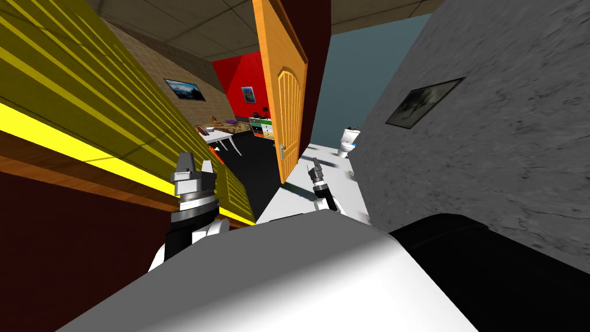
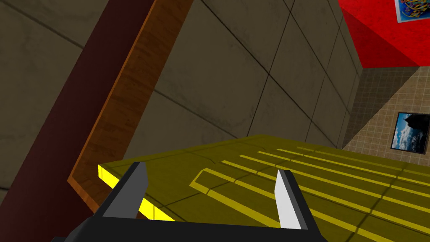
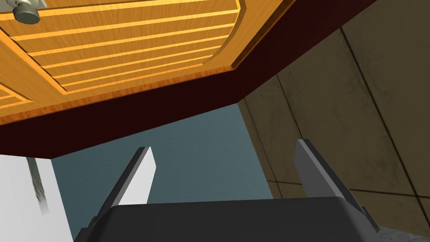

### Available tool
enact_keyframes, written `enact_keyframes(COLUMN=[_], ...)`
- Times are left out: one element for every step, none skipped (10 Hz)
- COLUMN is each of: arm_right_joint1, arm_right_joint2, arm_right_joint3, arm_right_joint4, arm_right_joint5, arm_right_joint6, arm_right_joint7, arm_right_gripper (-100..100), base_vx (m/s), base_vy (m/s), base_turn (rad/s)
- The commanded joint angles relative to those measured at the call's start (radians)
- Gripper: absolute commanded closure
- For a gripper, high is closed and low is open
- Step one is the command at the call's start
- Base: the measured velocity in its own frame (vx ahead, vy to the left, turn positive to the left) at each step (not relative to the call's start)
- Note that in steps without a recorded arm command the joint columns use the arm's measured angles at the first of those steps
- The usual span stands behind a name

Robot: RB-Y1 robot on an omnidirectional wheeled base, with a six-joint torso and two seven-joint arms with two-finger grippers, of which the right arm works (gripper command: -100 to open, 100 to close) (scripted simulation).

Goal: Push the door open

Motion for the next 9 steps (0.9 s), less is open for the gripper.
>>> enact_keyframes(arm_right_joint1=[-0.011,-0.023,-0.030,-0.043,-0.056,-0.063,-0.076,-0.083,-0.096], arm_right_joint2=[-0.025,-0.047,-0.058,-0.080,-0.103,-0.114,-0.137,-0.149,-0.172], arm_right_joint3=[0.016,0.031,0.038,0.054,0.070,0.078,0.094,0.102,0.119], arm_right_joint4=[0.028,0.053,0.065,0.090,0.116,0.129,0.155,0.168,0.195], arm_right_joint5=[-0.010,-0.018,-0.023,-0.031,-0.040,-0.045,-0.054,-0.059,-0.068], arm_right_joint6=[-0.012,-0.019,-0.022,-0.029,-0.036,-0.040,-0.047,-0.050,-0.058], arm_right_joint7=[-0.013,-0.022,-0.027,-0.037,-0.047,-0.052,-0.062,-0.068,-0.078], arm_right_gripper=[-100,-100,-100,-100,-100,-100,-100,-100,-100], base_vx=[0.156,0.173,0.152,0.124,0.151,0.139,0.148,0.139,0.138], base_vy=[-0.047,-0.052,-0.077,-0.054,-0.079,-0.096,-0.088,-0.057,-0.056], base_turn=[0.116,0.151,0.127,0.197,0.180,0.121,0.157,0.122,0.149])
